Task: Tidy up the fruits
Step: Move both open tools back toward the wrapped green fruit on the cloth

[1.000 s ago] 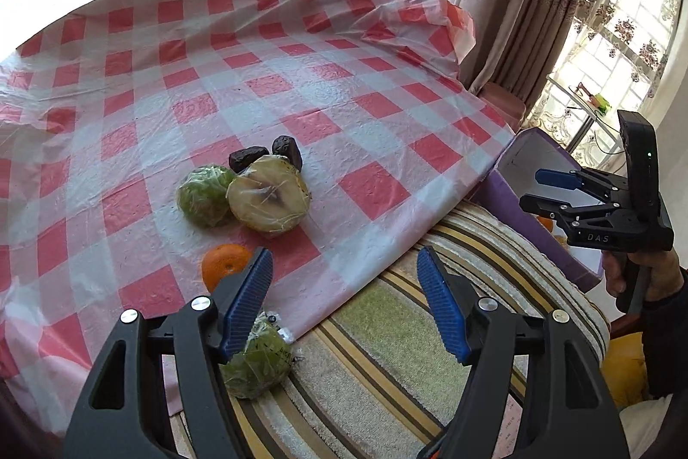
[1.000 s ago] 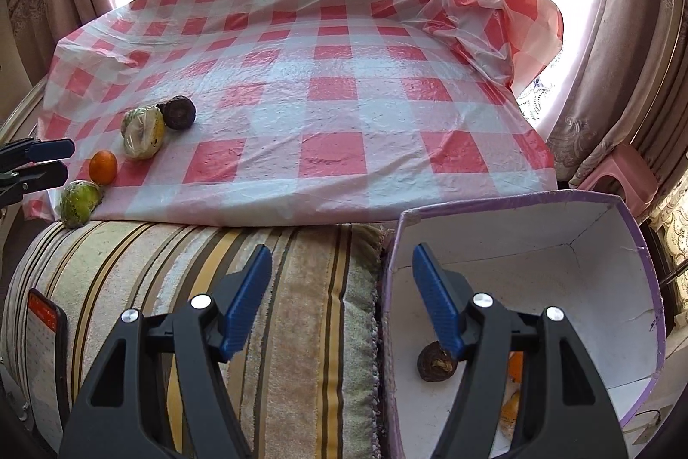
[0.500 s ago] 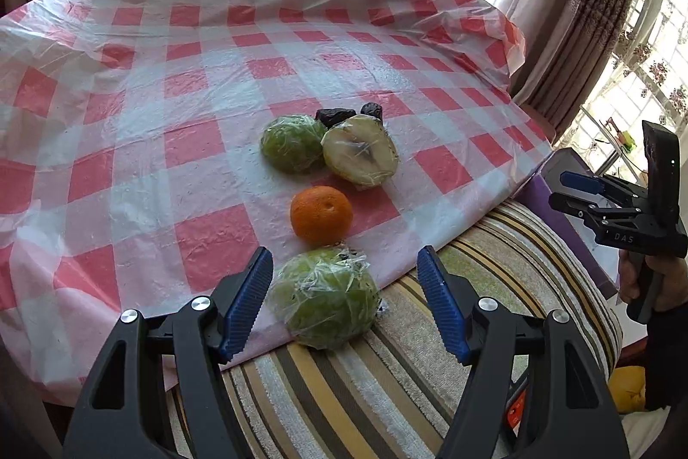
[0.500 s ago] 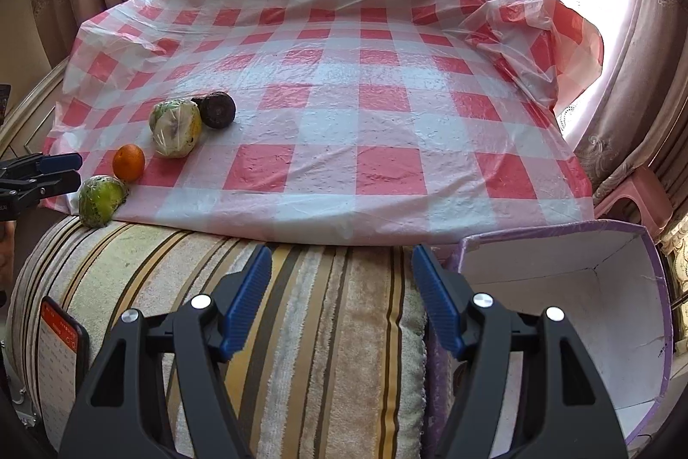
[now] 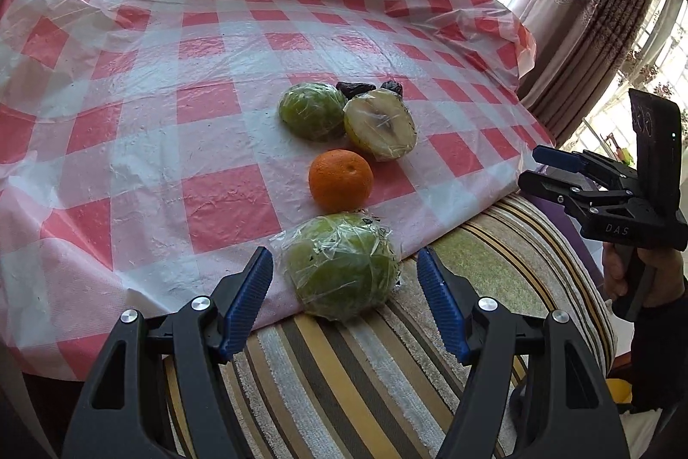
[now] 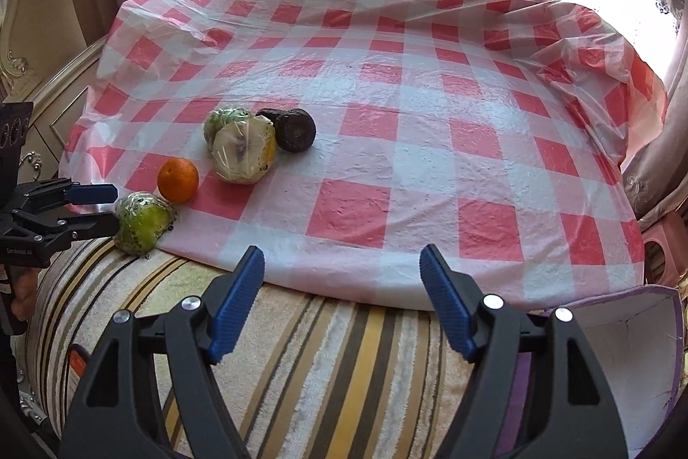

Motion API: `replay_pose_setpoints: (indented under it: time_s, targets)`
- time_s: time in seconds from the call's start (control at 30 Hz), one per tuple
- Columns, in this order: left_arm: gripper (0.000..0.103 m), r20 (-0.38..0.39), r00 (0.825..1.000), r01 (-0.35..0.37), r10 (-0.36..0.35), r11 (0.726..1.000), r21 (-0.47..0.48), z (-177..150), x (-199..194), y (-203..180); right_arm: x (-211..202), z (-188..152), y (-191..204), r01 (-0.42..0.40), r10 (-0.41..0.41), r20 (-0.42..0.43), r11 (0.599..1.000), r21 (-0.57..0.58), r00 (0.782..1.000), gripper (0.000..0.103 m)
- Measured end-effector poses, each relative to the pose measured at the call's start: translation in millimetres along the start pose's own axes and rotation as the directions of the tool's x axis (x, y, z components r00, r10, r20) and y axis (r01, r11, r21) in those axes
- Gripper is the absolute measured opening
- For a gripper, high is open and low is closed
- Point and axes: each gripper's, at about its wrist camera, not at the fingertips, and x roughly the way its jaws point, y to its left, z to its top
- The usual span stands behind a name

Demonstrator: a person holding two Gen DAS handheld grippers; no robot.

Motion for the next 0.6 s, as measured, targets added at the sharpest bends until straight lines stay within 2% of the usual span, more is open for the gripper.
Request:
replay_pose_setpoints:
  time_s: [0.03, 0.1, 0.3, 0.37, 0.43, 0.6]
  targets:
    - [0.074, -0.009, 1.0, 0.007, -0.007, 1.0, 0.005, -1, 2, -3, 2, 2, 3, -0.005, 0.005, -0.001, 1.0, -0.005, 1.0, 0.075]
    - [0.076, -0.019, 1.0, -0.001, 0.002, 1.0, 0.029, -3, 6, -10, 7, 5, 8, -0.015, 0.015, -0.006, 1.0, -0.012, 1.0, 0.075]
    - [0.075, -0.048, 0.996, -0.069, 0.073, 0.995, 0.074, -4, 22, -18, 23, 17, 20, -0.033, 0.033, -0.013, 0.999, -0.023, 0.999, 0.079]
    - [0.072, -0.051, 0.994, -0.094, 0.098, 0.992, 0.084, -3, 25, -19, 27, 20, 24, -0.04, 0.04, -0.013, 0.999, -0.026, 0.999, 0.08]
    - [0.058, -0.049, 0.987, -0.146, 0.153, 0.983, 0.115, -3, 27, -22, 33, 24, 29, -0.044, 0.044, -0.011, 0.999, -0.026, 0.999, 0.082]
    - [0.057, -0.035, 0.977, -0.202, 0.212, 0.963, 0.179, -4, 30, -30, 49, 34, 39, -0.05, 0.05, -0.01, 0.998, -0.029, 0.999, 0.084]
